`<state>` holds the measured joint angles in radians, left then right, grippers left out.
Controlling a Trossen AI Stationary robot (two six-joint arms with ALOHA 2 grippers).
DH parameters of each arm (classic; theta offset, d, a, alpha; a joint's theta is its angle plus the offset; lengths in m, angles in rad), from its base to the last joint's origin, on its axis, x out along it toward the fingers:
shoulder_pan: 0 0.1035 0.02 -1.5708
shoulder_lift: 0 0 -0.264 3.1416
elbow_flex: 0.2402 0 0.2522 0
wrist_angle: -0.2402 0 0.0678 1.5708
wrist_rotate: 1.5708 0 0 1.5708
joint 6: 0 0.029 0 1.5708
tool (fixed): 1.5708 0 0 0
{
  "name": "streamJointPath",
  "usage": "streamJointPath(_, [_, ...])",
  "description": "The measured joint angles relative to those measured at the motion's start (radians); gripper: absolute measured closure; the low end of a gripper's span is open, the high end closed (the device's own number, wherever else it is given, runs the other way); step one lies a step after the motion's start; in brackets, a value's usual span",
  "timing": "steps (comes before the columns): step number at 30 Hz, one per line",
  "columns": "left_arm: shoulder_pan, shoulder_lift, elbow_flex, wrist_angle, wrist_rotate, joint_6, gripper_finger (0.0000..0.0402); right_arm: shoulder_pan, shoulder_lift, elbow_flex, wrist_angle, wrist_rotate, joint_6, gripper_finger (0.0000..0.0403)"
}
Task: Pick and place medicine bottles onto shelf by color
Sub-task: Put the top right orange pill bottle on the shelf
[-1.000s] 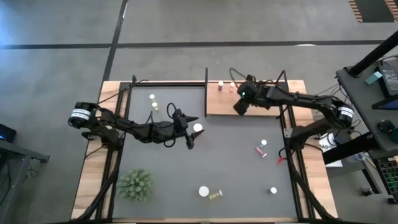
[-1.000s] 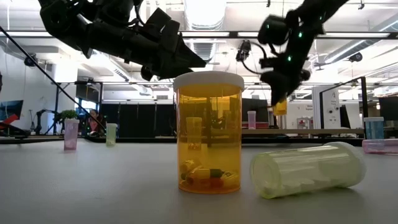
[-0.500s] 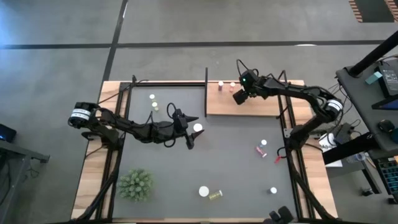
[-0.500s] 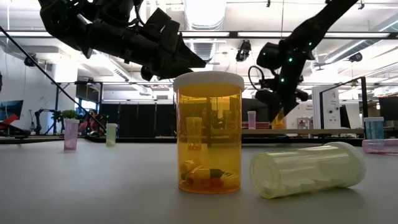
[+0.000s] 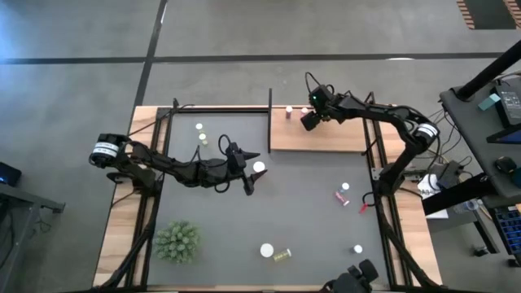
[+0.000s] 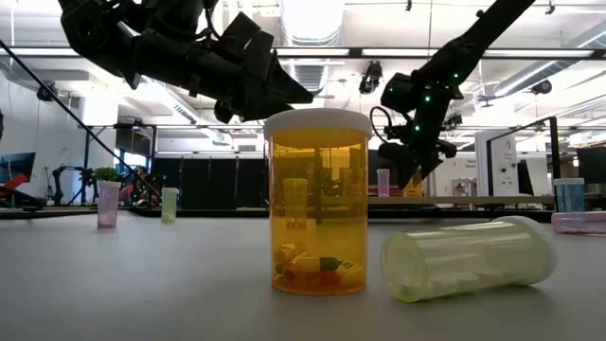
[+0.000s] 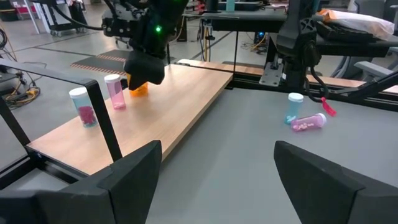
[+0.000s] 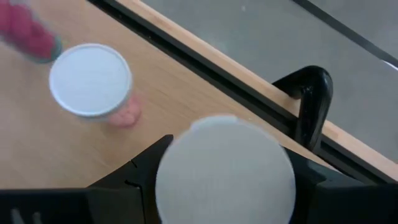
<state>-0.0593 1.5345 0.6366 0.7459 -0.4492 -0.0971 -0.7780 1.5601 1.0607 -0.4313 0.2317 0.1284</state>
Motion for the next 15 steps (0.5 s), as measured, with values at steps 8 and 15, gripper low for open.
streamJointPath(8, [0.0,0.0,-0.001,-0.001,0.0,0.0,0.0107,-0.002,0.0,-0.014,-0.006,0.004,-0.002,0.02])
streamJointPath(15, [-0.001,0.0,-0.001,-0.001,0.0,0.0,0.0107,-0.002,0.0,-0.014,-0.004,0.052,-0.039,0.02])
